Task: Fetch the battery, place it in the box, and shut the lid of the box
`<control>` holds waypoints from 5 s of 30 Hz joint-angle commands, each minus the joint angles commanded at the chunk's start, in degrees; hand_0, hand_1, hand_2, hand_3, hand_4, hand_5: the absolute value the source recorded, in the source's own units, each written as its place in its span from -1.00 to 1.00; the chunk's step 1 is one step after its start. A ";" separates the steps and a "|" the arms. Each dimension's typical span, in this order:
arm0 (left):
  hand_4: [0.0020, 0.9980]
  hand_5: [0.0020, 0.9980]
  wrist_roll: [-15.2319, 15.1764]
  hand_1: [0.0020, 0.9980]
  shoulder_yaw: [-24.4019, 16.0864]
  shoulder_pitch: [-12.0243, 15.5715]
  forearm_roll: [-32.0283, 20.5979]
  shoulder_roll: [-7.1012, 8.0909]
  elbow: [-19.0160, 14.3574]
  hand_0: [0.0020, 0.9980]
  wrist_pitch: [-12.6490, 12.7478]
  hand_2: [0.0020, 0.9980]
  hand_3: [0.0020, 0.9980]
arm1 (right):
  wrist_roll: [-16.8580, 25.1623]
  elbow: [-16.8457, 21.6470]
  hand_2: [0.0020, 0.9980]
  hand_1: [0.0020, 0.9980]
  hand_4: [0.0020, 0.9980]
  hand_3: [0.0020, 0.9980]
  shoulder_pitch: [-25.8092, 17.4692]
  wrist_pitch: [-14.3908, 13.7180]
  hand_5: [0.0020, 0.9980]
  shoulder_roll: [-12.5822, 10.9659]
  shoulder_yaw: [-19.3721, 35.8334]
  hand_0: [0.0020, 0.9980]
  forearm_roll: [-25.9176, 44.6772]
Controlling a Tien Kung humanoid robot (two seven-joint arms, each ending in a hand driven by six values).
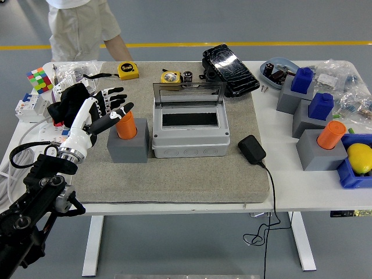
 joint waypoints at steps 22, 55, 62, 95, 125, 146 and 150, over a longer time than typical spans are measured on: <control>1.00 -0.93 -3.60 0.36 4.38 -1.41 0.78 -0.85 4.04 0.44 1.97 0.25 0.16 | 0.02 0.01 0.14 0.20 0.85 0.09 0.03 0.06 -0.07 -0.02 -0.41 0.13 0.14; 0.50 -1.00 -11.65 -0.71 9.31 -5.08 -10.99 -4.83 9.97 -0.59 5.52 -0.59 -0.53 | 0.56 0.12 0.14 0.19 0.85 0.09 0.28 -0.35 -0.06 -0.25 -1.59 0.13 0.43; 0.48 -1.00 -11.31 -0.73 8.43 -4.51 -7.71 -4.86 7.31 -0.60 5.81 -0.62 -0.54 | 0.78 0.04 0.14 0.19 0.84 0.09 0.01 -0.38 -0.06 0.01 -1.25 0.13 0.56; 0.88 -1.00 21.45 -0.72 30.29 -26.04 31.70 -7.05 7.02 -0.57 8.39 -0.60 -0.49 | 0.83 0.01 0.14 0.19 0.84 0.09 -0.27 -0.60 -0.06 0.21 -1.65 0.13 1.16; 1.00 -0.86 22.80 -0.62 34.54 -30.47 27.50 -7.05 12.10 -0.52 8.50 -0.54 -0.39 | 0.84 0.21 0.14 0.19 0.83 0.09 -0.03 -0.68 -0.06 0.17 -3.25 0.13 1.22; 1.00 -0.47 20.51 0.23 34.23 -29.67 27.89 -7.05 11.05 0.10 7.76 0.22 0.45 | 0.95 0.29 0.14 0.19 0.83 0.08 -0.14 -0.65 -0.06 0.33 -2.59 0.13 0.87; 1.00 -0.48 20.67 0.21 33.23 -29.00 28.02 -7.05 9.17 0.03 7.48 0.21 0.44 | 0.93 0.26 0.14 0.19 0.83 0.09 -0.14 -0.63 -0.06 0.33 -2.66 0.13 0.92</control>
